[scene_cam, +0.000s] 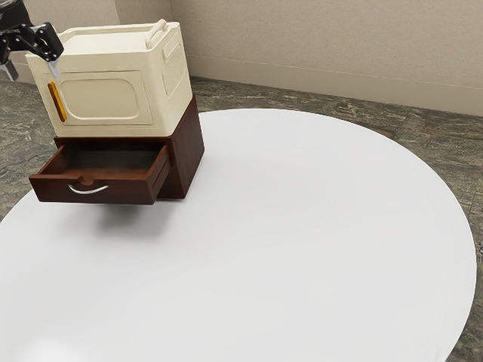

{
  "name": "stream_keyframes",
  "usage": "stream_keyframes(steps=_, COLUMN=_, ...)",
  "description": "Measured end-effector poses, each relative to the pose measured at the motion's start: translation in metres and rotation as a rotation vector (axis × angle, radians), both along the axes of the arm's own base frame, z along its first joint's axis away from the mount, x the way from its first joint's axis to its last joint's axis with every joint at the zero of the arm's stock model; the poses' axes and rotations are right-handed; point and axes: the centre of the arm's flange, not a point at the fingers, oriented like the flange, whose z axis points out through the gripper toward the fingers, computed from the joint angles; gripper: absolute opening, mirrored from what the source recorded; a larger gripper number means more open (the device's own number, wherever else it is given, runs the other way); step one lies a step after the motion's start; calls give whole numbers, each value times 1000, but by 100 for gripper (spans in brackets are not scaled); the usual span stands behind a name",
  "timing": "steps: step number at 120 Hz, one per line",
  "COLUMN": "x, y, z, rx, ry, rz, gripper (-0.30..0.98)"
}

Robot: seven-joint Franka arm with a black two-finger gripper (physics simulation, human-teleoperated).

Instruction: Push the drawer handle with one arm to close the drawer

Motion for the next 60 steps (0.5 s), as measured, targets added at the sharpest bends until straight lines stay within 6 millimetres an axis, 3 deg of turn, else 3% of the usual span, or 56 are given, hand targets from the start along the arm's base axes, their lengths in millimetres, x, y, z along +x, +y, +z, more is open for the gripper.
stream_keyframes(steps=10, x=-1, y=-1, z=3, rx=0, ry=-5, rz=2, gripper=67)
stream_keyframes(steps=19, x=-46, y=-19, z=105, rx=26, ry=-212, rz=-34, gripper=67)
stream_keyframes(steps=23, x=-62, y=-28, z=130, rx=27, ry=-265, rz=-52, gripper=67)
stream_keyframes(steps=27, x=-67, y=-41, z=143, rx=16, ry=-294, rz=-83, gripper=67)
stream_keyframes(steps=49, x=-68, y=-97, z=143, rx=-42, ry=-276, rz=-261, gripper=67)
stream_keyframes(steps=55, x=-88, y=-112, z=138, rx=-21, ry=-249, rz=-297, gripper=67)
stream_keyframes(steps=60, x=-124, y=-133, z=123, rx=18, ry=-214, rz=-314, gripper=67)
